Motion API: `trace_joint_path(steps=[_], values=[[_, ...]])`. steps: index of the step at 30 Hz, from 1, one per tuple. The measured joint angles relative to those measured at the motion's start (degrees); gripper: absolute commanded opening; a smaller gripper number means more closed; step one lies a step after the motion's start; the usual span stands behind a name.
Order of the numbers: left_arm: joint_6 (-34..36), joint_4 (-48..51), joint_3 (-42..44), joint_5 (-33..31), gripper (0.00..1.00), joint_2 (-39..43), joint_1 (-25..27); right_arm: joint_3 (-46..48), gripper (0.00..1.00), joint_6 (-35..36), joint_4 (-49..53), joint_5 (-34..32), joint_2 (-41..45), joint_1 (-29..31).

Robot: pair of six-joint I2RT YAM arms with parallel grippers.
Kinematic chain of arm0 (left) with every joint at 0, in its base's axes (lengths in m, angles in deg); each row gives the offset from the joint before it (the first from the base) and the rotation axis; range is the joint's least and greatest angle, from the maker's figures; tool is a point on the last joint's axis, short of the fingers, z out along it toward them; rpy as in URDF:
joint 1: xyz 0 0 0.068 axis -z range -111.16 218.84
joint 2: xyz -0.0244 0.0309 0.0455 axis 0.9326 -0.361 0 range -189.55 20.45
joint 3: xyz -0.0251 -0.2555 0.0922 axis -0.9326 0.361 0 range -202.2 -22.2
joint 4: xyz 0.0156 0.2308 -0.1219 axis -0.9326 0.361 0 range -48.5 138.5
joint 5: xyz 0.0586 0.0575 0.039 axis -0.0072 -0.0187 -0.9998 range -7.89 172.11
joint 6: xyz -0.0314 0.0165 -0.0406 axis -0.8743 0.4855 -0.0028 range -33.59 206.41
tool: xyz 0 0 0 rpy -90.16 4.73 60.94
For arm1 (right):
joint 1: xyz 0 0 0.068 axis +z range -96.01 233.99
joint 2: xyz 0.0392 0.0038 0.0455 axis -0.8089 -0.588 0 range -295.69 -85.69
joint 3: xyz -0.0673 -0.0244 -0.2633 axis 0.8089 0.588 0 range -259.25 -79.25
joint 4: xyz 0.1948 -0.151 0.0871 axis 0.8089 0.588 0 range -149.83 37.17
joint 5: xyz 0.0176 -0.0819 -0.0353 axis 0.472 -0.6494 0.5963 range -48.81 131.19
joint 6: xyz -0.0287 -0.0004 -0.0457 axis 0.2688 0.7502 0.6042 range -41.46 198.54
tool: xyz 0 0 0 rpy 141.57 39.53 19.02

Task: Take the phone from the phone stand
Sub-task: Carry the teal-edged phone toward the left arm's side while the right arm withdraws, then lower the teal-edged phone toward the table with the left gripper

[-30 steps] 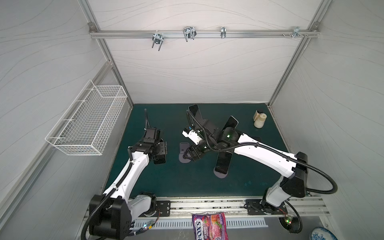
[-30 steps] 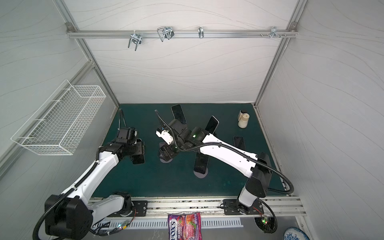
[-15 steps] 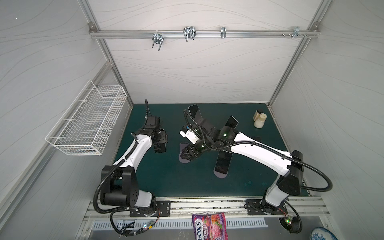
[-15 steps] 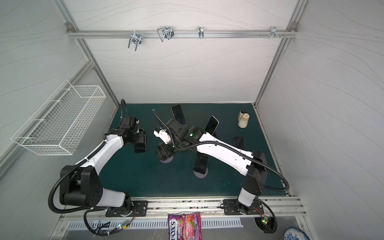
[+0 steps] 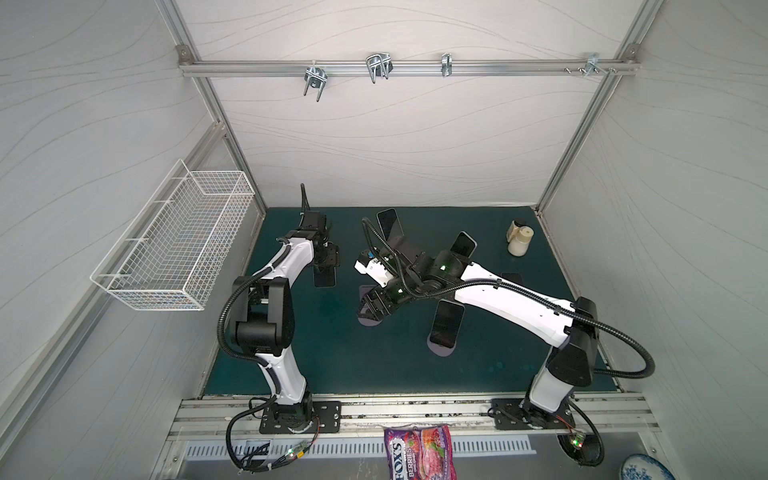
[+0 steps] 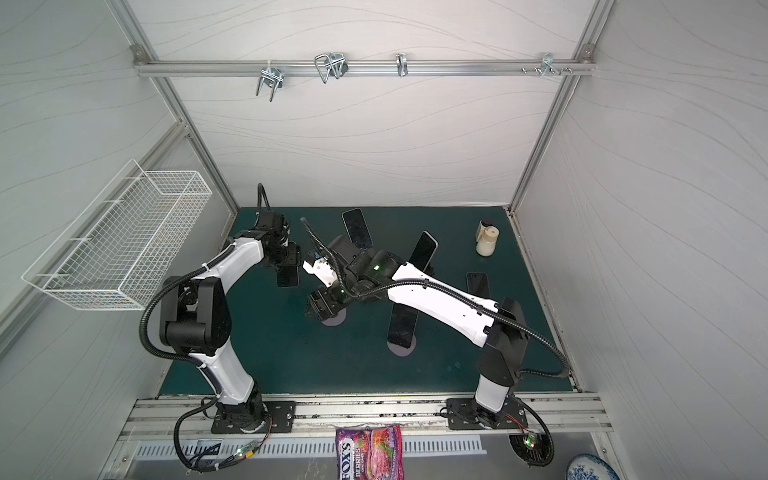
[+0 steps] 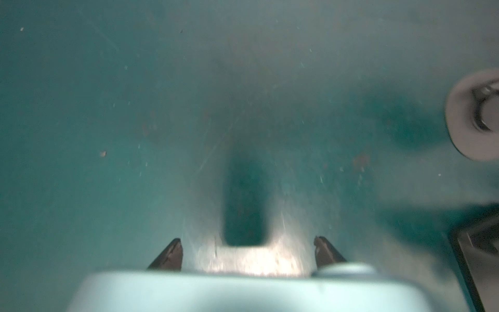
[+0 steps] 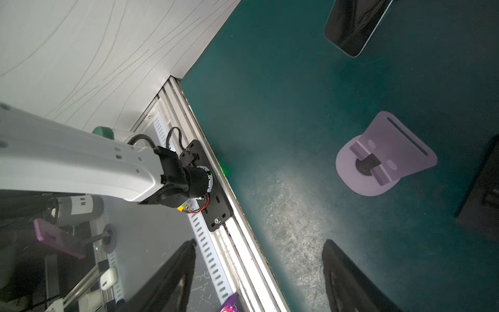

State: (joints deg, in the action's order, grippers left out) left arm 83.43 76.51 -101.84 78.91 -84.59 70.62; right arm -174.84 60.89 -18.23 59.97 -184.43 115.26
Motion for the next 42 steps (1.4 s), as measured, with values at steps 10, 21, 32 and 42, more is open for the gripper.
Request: trace_joint_path(steps=[10,21,32,42], values=[[-0.02,4.15,-6.29,-0.90,0.57,-3.98,-0.02,8.24,0.75,0.70,-0.72,3.54,3.48,-0.61],[-1.73,6.80,-6.69,-1.49,0.55,-5.01,-0.02,14.56,0.77,2.19,-1.38,3.23,14.53,-0.83],[-0.72,9.11,-6.40,-2.43,0.56,-5.07,0.15,17.38,0.77,3.06,-2.10,3.04,16.11,-0.94],[1.77,10.97,-8.33,-3.43,0.56,-9.79,0.13,18.36,0.77,3.06,-2.27,2.23,17.22,-0.81]])
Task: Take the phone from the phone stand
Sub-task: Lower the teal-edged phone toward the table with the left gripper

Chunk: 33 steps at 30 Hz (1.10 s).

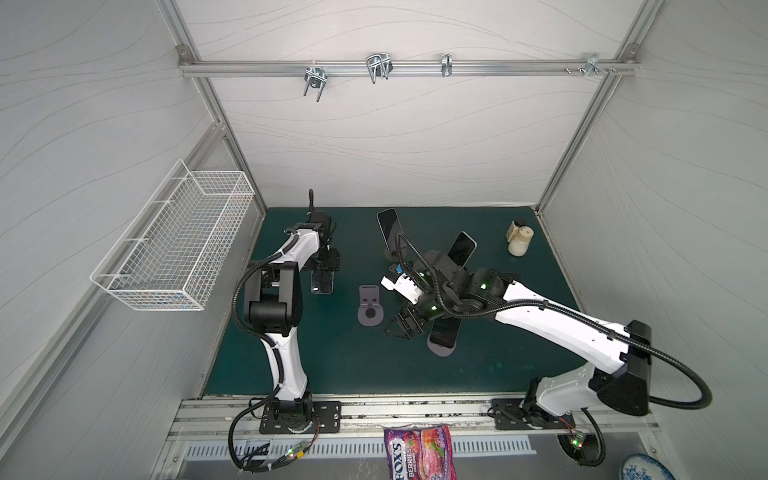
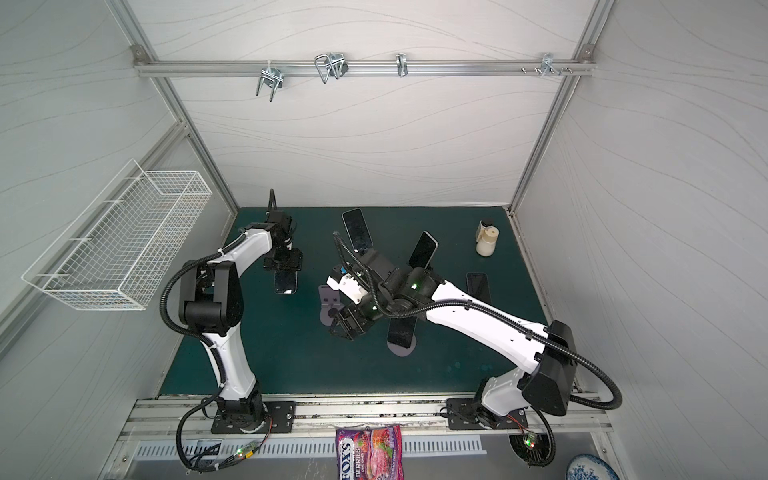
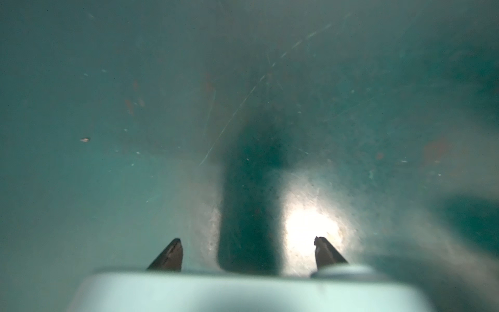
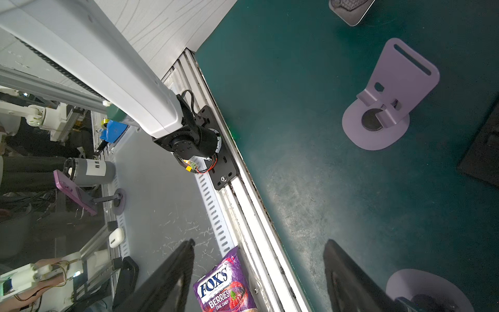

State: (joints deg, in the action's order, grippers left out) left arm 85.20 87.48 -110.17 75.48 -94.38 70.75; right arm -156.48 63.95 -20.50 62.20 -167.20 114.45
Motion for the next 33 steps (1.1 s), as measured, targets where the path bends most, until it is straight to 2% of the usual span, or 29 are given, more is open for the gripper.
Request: trace_joint_path(steps=[13,18,33], values=[[4.26,2.60,-8.02,-3.26,0.57,-5.90,0.00,0.83,0.76,0.04,-1.31,-0.61,0.63,1.38],[5.38,3.85,-8.68,-5.16,0.57,-7.41,-0.07,0.90,0.77,0.63,-1.36,-0.87,0.63,1.40],[5.42,4.68,-9.09,-5.11,0.58,-9.11,-2.25,2.54,0.77,1.14,-1.55,-1.07,0.68,1.44]])
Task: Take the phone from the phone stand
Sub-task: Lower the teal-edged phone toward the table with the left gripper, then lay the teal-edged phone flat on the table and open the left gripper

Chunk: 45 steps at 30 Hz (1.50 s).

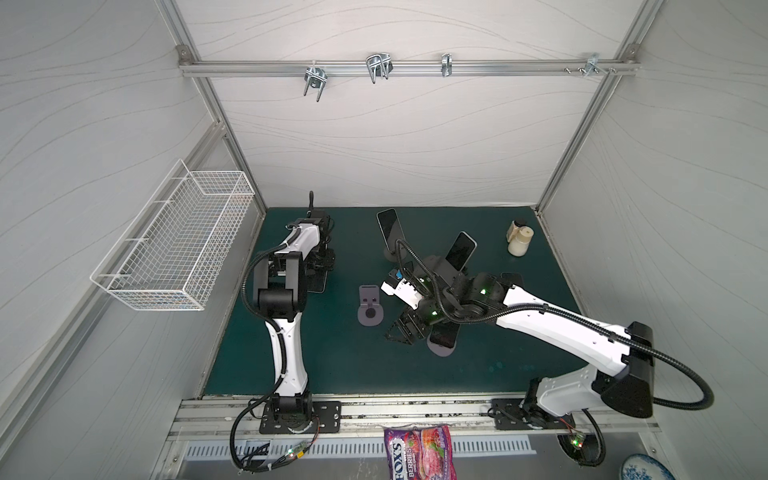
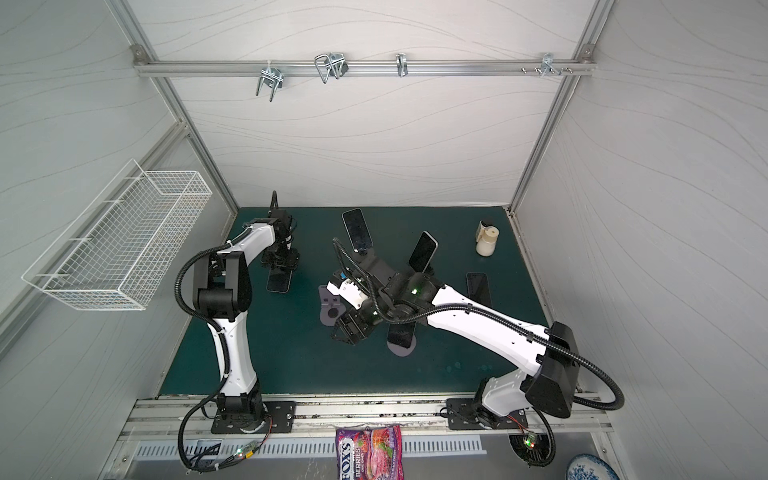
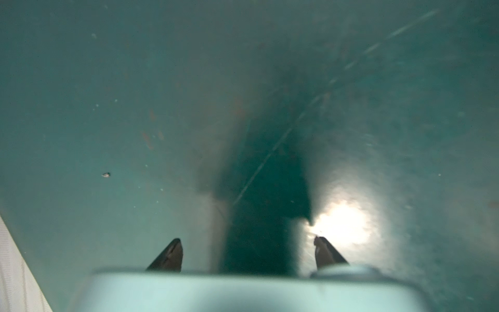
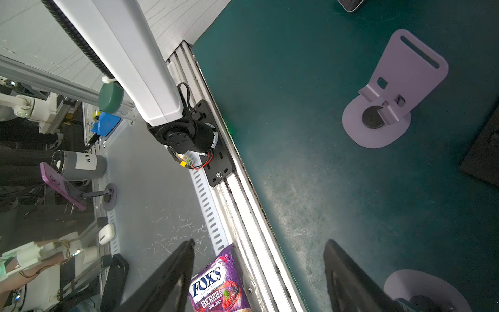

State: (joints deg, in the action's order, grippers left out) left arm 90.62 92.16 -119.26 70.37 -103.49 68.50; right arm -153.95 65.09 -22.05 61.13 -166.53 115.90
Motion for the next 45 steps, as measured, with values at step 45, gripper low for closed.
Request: trace_joint_path(steps=[45], values=[[0.94,6.25,-7.78,1.68,0.63,-5.66,-3.69,1.20,0.77,1.97,0.42,-1.66,0.68,0.00]])
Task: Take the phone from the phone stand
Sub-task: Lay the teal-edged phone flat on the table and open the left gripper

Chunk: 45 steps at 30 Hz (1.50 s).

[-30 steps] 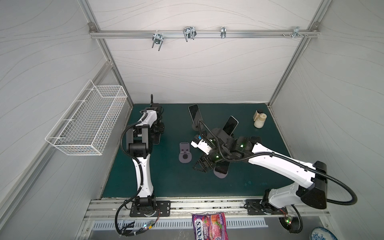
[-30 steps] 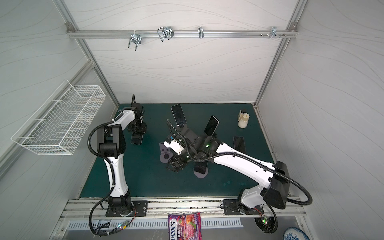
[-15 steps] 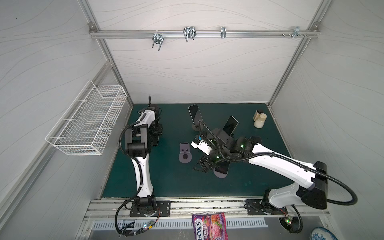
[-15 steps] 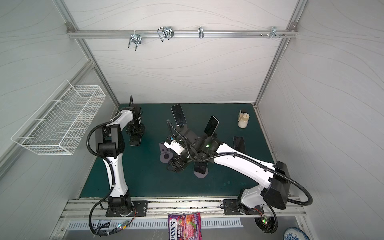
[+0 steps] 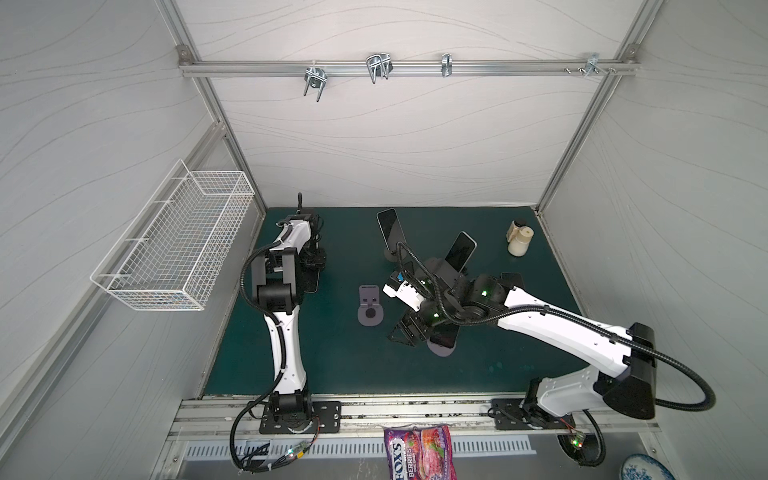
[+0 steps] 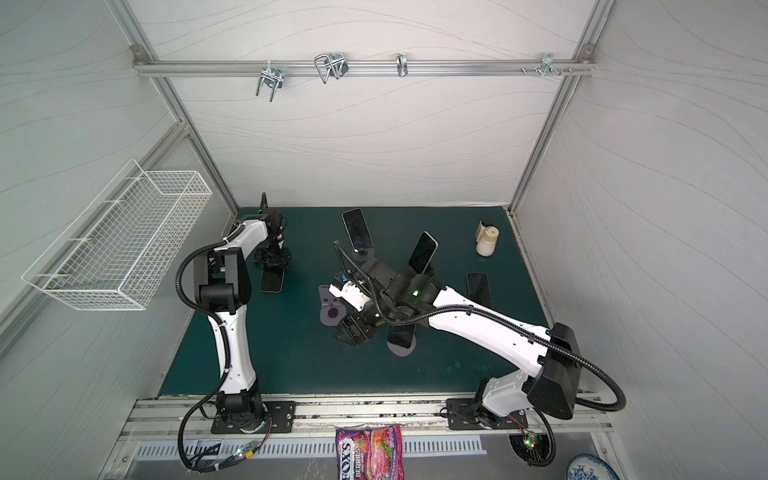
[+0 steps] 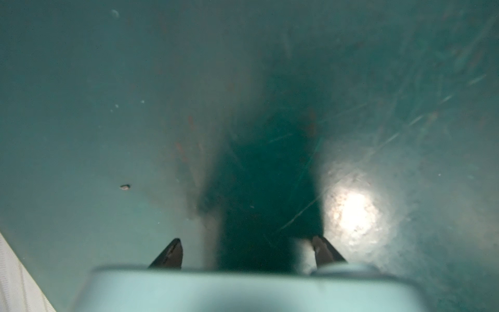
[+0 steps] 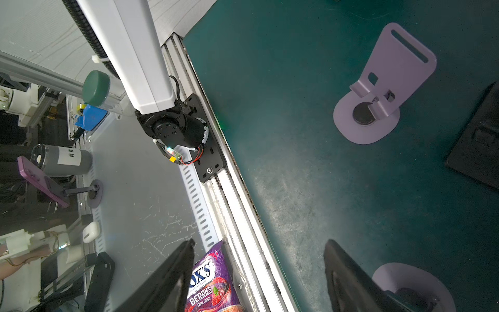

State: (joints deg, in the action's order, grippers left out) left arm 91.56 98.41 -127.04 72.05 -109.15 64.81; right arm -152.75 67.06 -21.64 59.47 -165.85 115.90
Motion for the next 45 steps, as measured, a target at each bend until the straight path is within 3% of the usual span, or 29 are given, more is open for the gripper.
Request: trace_joint_path(steps=[45], values=[[-0.02,1.01,-1.16,0.00,0.80,-1.01,-0.04,2.43,0.77,1.03,-0.28,-1.22,1.36,-0.92]])
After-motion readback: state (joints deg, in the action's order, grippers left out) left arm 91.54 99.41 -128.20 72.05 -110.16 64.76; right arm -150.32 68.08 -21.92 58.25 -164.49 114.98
